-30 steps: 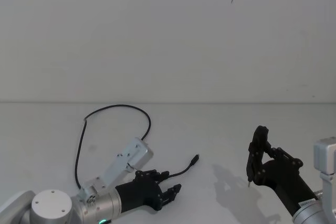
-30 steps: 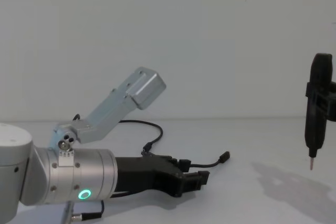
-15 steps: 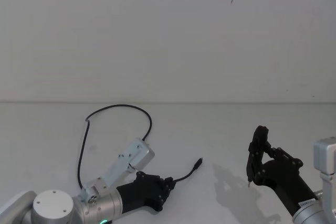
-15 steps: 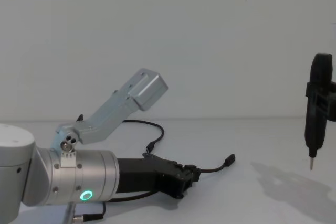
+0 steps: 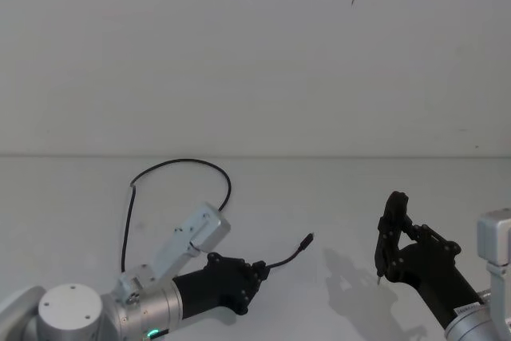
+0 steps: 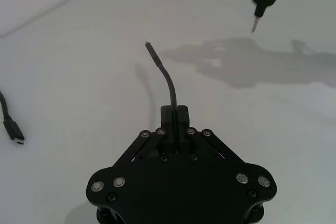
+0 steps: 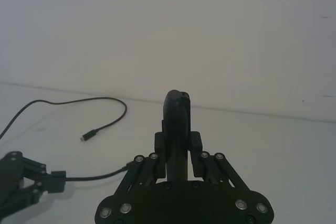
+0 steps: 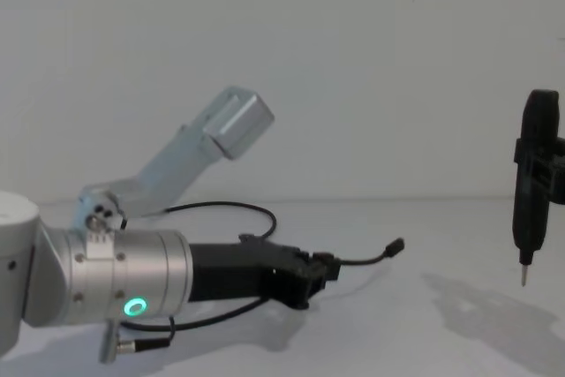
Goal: Pick up the data cable with the one hand.
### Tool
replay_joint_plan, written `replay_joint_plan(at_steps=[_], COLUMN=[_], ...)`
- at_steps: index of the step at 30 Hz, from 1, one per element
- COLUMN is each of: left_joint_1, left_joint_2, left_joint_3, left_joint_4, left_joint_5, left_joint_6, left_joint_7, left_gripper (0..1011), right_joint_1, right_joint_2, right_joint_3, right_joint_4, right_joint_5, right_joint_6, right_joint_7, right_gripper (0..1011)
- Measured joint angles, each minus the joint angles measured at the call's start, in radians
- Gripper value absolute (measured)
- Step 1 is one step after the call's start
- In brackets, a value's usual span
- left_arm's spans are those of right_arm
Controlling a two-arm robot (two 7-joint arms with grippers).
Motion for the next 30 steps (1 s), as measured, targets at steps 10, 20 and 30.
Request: replay_joint_plan(at_steps=[10, 20, 30], left_joint_1=[0.027, 0.053, 0.068], left_joint_2=[0.056, 0.118, 0.159], left_joint_3=[-0.020, -0.031, -0.036], left_joint_4=[-0.104, -0.192, -0.249], left_joint_5=[-0.043, -0.076, -0.100], left_joint_6=[0.019, 0.052, 0.073], left_joint_7=[-0.039, -0.073, -0.093], left_gripper=[44, 44, 44], right_joint_1=[0.000, 0.000, 0.012], right_joint_2=[0.000, 0.000, -0.008], right_joint_3=[0.000, 0.000, 0.000], right_joint_4=[0.000, 0.000, -0.003], right_joint_5=[0.000, 0.000, 0.003], right_joint_6=[0.000, 0.000, -0.008], right_joint_7=[0.000, 0.000, 0.013], right_gripper=[269, 269, 269])
